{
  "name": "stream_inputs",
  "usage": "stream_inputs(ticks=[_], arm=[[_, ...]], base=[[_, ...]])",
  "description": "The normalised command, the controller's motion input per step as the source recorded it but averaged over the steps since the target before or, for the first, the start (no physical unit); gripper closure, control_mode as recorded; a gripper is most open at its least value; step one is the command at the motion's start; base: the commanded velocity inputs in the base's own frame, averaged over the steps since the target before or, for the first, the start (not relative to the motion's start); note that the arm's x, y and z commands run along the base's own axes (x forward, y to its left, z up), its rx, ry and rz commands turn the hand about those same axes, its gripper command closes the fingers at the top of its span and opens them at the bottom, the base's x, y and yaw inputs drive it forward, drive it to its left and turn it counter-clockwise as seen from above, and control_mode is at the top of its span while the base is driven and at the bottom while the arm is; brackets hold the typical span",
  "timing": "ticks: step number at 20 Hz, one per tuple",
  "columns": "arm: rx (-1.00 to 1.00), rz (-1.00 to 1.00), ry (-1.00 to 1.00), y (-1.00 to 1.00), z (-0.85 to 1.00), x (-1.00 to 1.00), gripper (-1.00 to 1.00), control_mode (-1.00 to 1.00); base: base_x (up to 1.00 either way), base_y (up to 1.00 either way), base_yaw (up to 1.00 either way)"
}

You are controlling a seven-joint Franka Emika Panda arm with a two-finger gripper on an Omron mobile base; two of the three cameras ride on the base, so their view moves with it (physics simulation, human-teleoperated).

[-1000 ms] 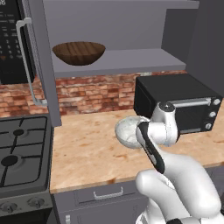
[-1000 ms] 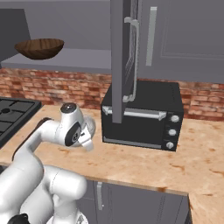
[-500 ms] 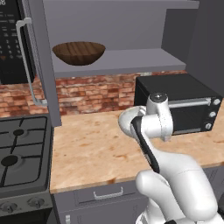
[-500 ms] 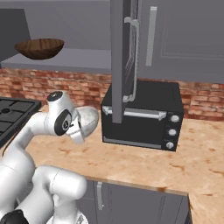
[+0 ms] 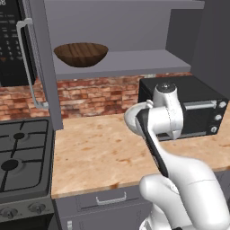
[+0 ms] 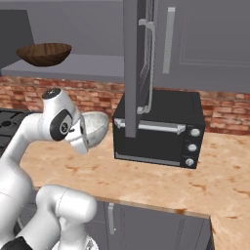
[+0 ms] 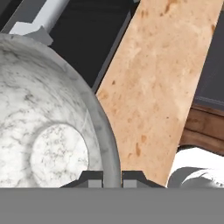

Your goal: Open the cabinet. Pick the bowls from the counter and place them in the cabinet. Then close the cabinet.

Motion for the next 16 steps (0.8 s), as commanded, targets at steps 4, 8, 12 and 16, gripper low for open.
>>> stream_inputs(ticks=[4, 8, 12, 16], arm=[[0.0, 0.0, -0.03, 0.0, 0.42, -0.33, 1.0, -1.0], [0.0, 0.0, -0.06, 0.0, 0.41, -0.27, 1.0, -1.0], [0.0, -0.03, -0.09, 0.0, 0.41, -0.04, 1.0, -1.0], [0.0, 0.0, -0.13, 0.0, 0.45, 0.0, 1.0, -1.0]], base=[[0.0, 0.0, 0.0], [0.0, 0.0, 0.0], [0.0, 0.0, 0.0], [0.0, 0.0, 0.0]])
